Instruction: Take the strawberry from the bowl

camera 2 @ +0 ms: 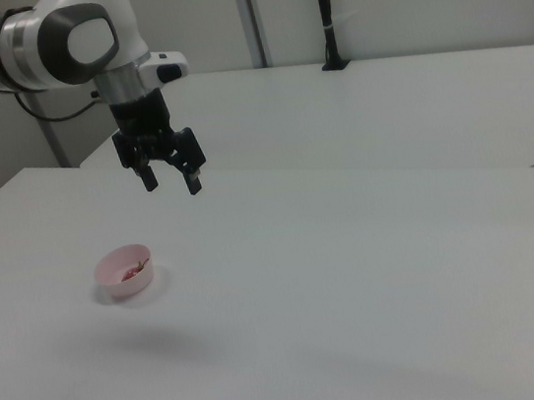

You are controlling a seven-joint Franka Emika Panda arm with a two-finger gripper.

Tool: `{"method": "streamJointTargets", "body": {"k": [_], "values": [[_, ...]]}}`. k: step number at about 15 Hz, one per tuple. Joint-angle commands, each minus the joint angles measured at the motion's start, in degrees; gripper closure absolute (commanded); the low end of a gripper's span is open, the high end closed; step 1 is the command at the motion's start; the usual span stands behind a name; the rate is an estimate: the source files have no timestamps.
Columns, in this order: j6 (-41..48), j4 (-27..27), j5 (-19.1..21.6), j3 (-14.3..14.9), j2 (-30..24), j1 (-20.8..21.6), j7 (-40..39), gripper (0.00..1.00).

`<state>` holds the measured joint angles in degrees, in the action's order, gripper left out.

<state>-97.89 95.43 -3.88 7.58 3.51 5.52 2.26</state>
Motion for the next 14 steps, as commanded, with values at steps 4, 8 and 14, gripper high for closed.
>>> {"method": "streamJointTargets", "body": {"k": [4,8,14], "values": [[-0.1,1.0,0.6,0.4,-0.5,0.4,-2.3,0.00],[-0.1,1.1,0.6,0.4,-0.4,0.5,-3.8,0.00],[0.0,1.0,0.9,0.4,-0.6,0.3,-6.4,0.00]]}}
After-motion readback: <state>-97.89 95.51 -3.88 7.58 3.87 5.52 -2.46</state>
